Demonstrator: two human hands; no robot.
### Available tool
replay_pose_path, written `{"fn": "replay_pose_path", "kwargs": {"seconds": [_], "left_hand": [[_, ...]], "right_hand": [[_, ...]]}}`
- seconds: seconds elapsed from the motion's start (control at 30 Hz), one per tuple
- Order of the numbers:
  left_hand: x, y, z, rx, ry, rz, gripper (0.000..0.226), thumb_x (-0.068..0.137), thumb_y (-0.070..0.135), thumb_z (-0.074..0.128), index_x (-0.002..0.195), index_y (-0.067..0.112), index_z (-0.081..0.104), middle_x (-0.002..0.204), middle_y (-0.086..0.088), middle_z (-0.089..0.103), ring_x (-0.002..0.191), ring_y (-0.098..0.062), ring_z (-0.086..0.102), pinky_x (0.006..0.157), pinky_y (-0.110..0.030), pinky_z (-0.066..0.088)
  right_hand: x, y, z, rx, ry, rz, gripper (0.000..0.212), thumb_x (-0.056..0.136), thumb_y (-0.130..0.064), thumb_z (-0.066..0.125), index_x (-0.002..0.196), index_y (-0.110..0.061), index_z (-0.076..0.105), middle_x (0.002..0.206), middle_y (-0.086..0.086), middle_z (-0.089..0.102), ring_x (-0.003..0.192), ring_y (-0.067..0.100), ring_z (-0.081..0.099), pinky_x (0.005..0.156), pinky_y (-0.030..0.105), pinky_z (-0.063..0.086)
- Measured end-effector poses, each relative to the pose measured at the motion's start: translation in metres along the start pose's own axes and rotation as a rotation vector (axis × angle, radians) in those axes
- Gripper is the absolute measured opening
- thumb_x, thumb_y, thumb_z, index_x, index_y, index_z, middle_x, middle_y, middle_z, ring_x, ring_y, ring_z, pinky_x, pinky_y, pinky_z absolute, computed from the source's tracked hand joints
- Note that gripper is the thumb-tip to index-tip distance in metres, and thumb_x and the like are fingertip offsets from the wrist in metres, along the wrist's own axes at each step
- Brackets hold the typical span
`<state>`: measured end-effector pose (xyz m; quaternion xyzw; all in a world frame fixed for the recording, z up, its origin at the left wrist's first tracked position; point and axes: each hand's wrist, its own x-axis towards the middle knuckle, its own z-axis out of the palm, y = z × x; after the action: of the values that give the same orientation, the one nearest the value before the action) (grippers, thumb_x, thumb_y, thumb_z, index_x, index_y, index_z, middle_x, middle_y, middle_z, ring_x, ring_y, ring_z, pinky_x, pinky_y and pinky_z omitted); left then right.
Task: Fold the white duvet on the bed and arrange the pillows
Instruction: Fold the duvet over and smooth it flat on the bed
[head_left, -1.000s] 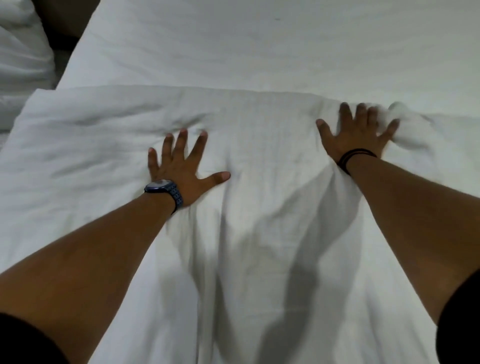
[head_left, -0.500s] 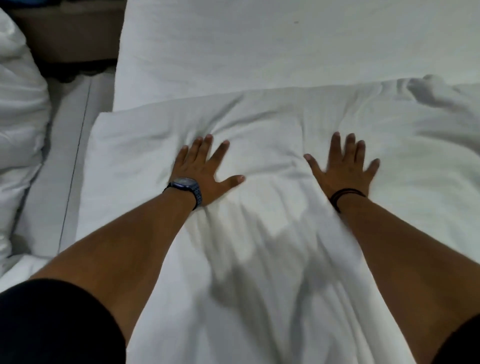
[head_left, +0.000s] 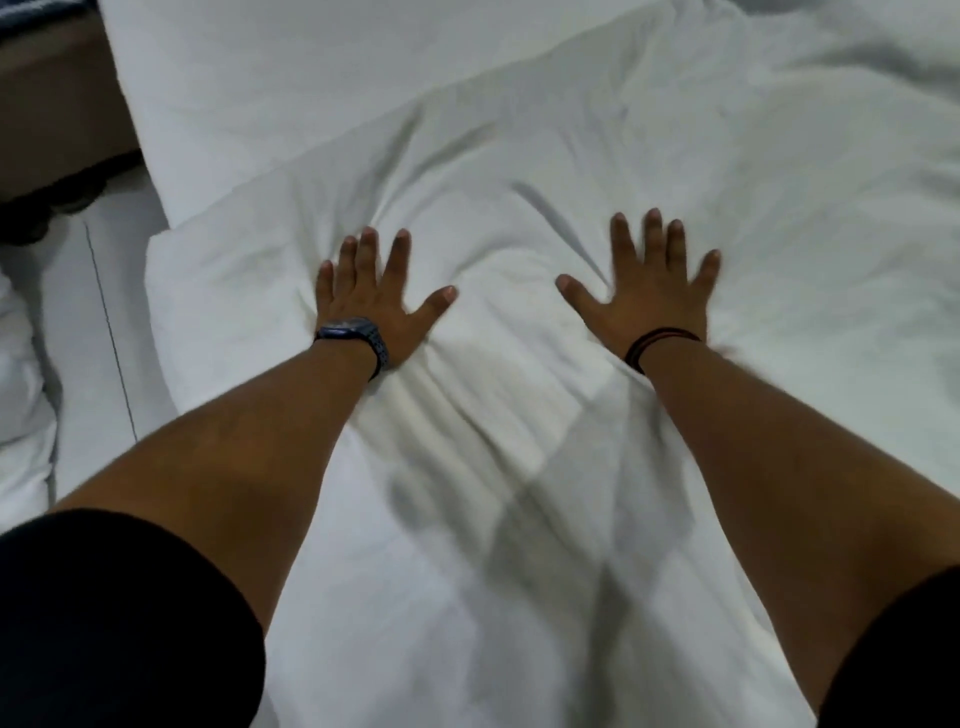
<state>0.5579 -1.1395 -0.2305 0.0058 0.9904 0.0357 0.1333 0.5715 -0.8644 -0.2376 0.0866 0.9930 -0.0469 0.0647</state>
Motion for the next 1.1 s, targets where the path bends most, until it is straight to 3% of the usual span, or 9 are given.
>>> {"fn": "replay_pose_path", "kwargs": {"seconds": [0.27, 0.5, 0.67, 0.83, 0.9, 1.0, 1.1], "left_hand": [[-0.001, -0.007, 0.003, -0.026, 0.02, 0.073, 0.093, 0.071, 0.087, 0.002, 0.147, 0.035, -0.013, 0.158, -0.007, -0.015, 0.144, -0.024, -0.015, 0.114, -0.052, -0.011], [-0.003, -0.035, -0.005, 0.036, -0.087, 0.325, 0.098, 0.062, 0.094, 0.006, 0.142, 0.045, -0.02, 0.155, -0.007, -0.026, 0.141, -0.029, -0.024, 0.11, -0.057, -0.015], [-0.016, -0.059, -0.01, 0.154, -0.121, 0.485, 0.111, 0.046, 0.102, 0.013, 0.138, 0.051, -0.024, 0.154, 0.001, -0.028, 0.141, -0.028, -0.024, 0.111, -0.056, -0.013], [-0.034, -0.091, -0.016, 0.235, -0.166, 0.552, 0.108, 0.049, 0.101, 0.013, 0.139, 0.051, -0.02, 0.155, 0.007, -0.026, 0.143, -0.022, -0.02, 0.113, -0.055, -0.009], [-0.038, -0.109, -0.021, 0.229, -0.195, 0.56, 0.107, 0.051, 0.1, 0.013, 0.141, 0.05, -0.015, 0.156, 0.006, -0.023, 0.144, -0.021, -0.016, 0.115, -0.052, -0.005], [-0.031, -0.137, -0.038, 0.229, -0.13, 0.558, 0.111, 0.052, 0.099, 0.015, 0.146, 0.044, 0.0, 0.159, 0.0, -0.01, 0.145, -0.025, -0.001, 0.116, -0.051, 0.007], [-0.013, -0.166, -0.056, 0.139, -0.02, 0.398, 0.111, 0.054, 0.097, 0.026, 0.147, 0.038, 0.009, 0.159, -0.003, -0.004, 0.144, -0.029, 0.006, 0.113, -0.054, 0.013]], "right_hand": [[-0.072, -0.027, 0.011, 0.007, -0.004, 0.212, 0.088, 0.076, -0.083, 0.008, 0.15, -0.037, -0.001, 0.16, 0.002, -0.005, 0.146, 0.024, -0.006, 0.113, 0.058, -0.005], [-0.128, -0.085, 0.024, 0.064, 0.025, 0.461, 0.089, 0.074, -0.085, 0.007, 0.15, -0.039, -0.001, 0.16, 0.001, -0.006, 0.146, 0.022, -0.01, 0.112, 0.058, -0.007], [-0.169, -0.114, 0.035, 0.061, 0.028, 0.51, 0.087, 0.075, -0.082, 0.009, 0.149, -0.039, -0.006, 0.16, 0.001, -0.009, 0.146, 0.022, -0.009, 0.113, 0.057, -0.006], [-0.214, -0.132, 0.033, 0.099, -0.018, 0.489, 0.084, 0.079, -0.08, 0.013, 0.15, -0.038, -0.001, 0.16, 0.002, -0.009, 0.146, 0.021, -0.008, 0.115, 0.051, -0.008], [-0.243, -0.138, 0.034, 0.13, -0.005, 0.489, 0.082, 0.081, -0.077, 0.017, 0.15, -0.036, 0.004, 0.16, 0.001, -0.005, 0.147, 0.019, -0.006, 0.116, 0.047, -0.008], [-0.3, -0.147, 0.036, 0.164, 0.153, 0.594, 0.078, 0.081, -0.069, 0.031, 0.146, -0.025, 0.033, 0.157, 0.008, 0.022, 0.144, 0.023, 0.017, 0.118, 0.043, 0.008], [-0.35, -0.15, 0.04, 0.15, 0.251, 0.788, 0.074, 0.08, -0.061, 0.042, 0.137, -0.014, 0.047, 0.15, 0.013, 0.035, 0.141, 0.027, 0.026, 0.117, 0.042, 0.014]]}}
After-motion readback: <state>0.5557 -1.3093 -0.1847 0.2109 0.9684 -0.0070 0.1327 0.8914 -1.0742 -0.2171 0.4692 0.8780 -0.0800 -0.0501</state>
